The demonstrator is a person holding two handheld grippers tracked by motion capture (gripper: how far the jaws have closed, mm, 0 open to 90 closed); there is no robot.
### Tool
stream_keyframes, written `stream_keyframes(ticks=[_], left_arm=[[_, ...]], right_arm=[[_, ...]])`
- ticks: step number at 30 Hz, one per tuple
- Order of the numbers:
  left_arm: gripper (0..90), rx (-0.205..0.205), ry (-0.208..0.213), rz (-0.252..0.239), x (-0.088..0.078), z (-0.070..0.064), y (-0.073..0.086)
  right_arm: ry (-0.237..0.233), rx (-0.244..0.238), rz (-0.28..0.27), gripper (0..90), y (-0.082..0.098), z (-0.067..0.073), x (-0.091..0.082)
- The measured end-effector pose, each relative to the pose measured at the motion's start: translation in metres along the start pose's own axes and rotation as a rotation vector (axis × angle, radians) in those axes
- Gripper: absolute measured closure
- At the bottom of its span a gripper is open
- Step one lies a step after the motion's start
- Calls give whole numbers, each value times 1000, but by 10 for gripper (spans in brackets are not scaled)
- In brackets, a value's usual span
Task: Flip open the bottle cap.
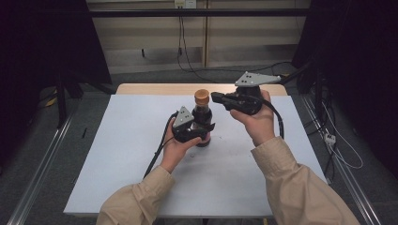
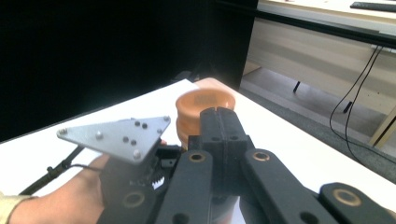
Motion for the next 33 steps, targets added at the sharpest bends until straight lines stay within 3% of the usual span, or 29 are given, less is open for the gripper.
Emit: stream_keyframes(ticks=[8, 33], left_arm=[[306, -6, 3, -2, 0, 0, 0], [304, -14, 4, -9, 1, 0, 0]], right_arm=[[-8, 12, 22, 900, 11, -2, 4], [-15, 20, 57, 900, 18, -2, 15]])
Point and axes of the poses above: each handheld gripper's, and its own axes: x roughly forward along the jaws, y roughly out of its underside, z roughly to its left, the point moved 7 cm from there along x, roughly forward along the jaws, and after that the axes turned 7 degrees about z, right-handed, at the moved point
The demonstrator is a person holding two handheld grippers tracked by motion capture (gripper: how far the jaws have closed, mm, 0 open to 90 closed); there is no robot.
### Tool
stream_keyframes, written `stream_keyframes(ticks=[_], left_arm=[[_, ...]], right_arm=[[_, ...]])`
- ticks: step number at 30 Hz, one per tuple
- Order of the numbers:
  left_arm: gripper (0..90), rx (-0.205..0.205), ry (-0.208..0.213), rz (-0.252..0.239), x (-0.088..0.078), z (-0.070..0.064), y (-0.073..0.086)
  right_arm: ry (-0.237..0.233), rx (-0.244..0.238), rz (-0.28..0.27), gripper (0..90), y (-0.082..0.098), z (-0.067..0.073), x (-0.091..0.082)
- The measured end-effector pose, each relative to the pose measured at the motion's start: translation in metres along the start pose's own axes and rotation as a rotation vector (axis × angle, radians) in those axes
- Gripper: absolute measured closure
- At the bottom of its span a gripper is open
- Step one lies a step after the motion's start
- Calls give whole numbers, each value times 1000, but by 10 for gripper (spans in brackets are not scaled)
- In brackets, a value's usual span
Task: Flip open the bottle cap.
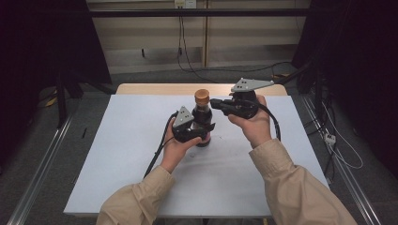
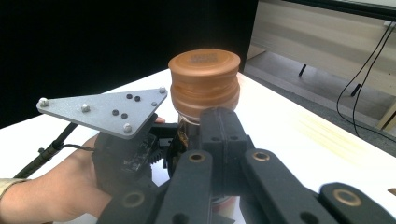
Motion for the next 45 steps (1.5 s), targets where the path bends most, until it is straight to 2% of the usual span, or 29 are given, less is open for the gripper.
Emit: stream_keyframes(ticks=[22, 45], left_arm=[[304, 5, 0, 2, 0, 0, 0], [305, 4, -2, 0, 0, 0, 0]], right_arm=[[-7, -14, 14, 900, -9, 3, 0], [3, -17, 1, 900, -17, 2, 0]])
Point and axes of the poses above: each handheld gripper's, and its own axes: x roughly forward along the jaws, y roughly out of its underside, z roughly to its left, the point moved 7 cm from there along x, roughly forward along the jaws, and after that the axes turned 7 degrees about z, right-handed, at the moved point
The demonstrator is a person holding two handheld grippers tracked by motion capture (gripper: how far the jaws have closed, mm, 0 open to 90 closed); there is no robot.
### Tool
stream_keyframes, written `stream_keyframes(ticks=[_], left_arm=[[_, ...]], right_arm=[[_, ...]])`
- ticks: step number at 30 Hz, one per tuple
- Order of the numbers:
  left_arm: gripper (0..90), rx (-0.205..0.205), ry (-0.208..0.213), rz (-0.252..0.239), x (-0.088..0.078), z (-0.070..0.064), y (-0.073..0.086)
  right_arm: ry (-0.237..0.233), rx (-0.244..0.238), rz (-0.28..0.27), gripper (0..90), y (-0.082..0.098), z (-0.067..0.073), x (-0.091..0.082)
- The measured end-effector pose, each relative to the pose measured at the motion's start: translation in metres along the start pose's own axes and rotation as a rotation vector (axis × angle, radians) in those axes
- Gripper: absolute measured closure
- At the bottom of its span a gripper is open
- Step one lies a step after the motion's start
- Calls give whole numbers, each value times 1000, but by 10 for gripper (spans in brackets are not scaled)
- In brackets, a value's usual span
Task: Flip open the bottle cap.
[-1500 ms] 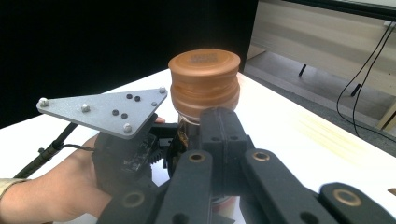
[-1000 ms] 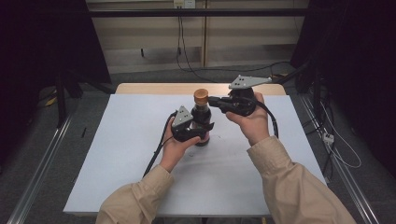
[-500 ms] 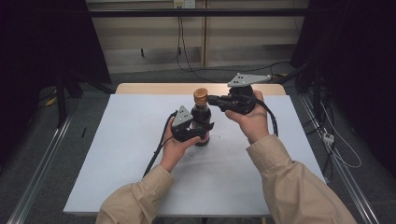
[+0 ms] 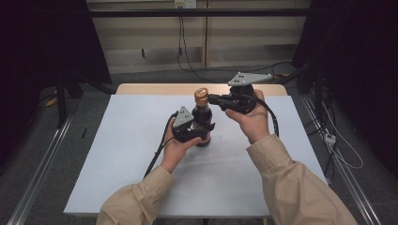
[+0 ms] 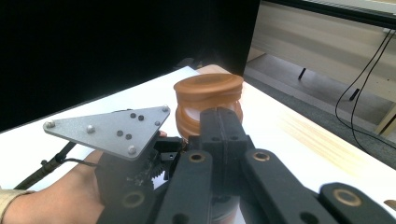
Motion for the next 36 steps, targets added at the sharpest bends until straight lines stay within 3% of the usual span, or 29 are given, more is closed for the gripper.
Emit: stream_keyframes(ticks=[36], left_arm=[[305, -3, -2, 1, 0, 0, 0]], right_arm=[[8, 0, -6, 900, -4, 0, 0]])
Point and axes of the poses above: each handheld gripper's, and its own axes: x roughly forward along the jaws, y roughly out of its underside, z roughly to its left, the point moved 7 cm from there along x, roughly forward along the jaws, and after that the axes turned 7 degrees about z, right-handed, at the moved point
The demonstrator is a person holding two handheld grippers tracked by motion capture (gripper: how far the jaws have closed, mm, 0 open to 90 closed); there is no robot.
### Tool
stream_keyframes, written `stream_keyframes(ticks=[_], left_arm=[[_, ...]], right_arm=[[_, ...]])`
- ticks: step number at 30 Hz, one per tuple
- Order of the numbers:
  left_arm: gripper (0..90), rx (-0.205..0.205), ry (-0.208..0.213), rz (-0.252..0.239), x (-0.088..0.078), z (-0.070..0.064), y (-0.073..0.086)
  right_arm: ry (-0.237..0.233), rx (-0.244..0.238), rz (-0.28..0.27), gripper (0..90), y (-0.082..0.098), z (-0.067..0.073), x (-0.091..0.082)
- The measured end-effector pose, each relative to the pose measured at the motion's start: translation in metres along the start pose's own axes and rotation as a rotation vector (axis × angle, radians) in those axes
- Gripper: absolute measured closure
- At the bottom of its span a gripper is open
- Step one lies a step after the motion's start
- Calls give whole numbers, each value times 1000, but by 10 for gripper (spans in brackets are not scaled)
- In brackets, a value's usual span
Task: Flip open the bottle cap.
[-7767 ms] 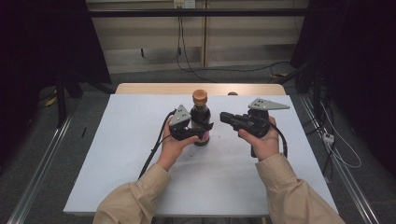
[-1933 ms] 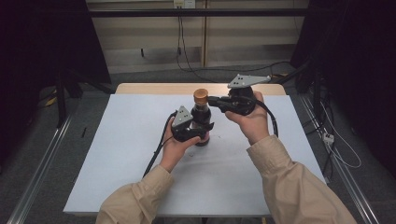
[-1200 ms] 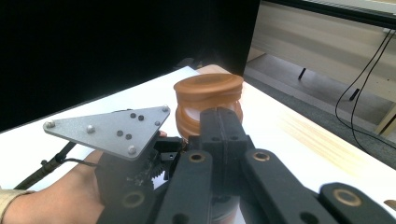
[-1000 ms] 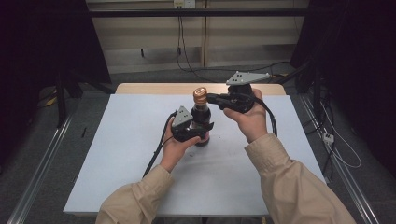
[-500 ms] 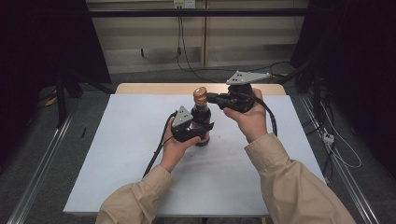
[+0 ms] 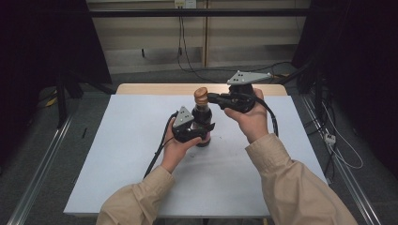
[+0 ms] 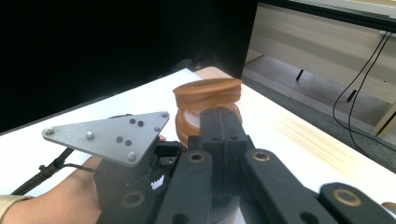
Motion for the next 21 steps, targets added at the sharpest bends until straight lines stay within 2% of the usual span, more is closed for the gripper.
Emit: stream_keyframes(ticks=[21], left_arm=[[304, -1, -4, 0, 0, 0, 0]], right_arm=[[-10, -9, -8, 900, -6, 2, 0]])
Point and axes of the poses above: each handheld gripper's, and its own axes: x roughly forward along the jaws, y roughly out of its underside, z roughly to its left, the point moved 7 cm from there along x, roughly forward along the jaws, and after that the axes turned 7 degrees about z, right-handed, at the moved point
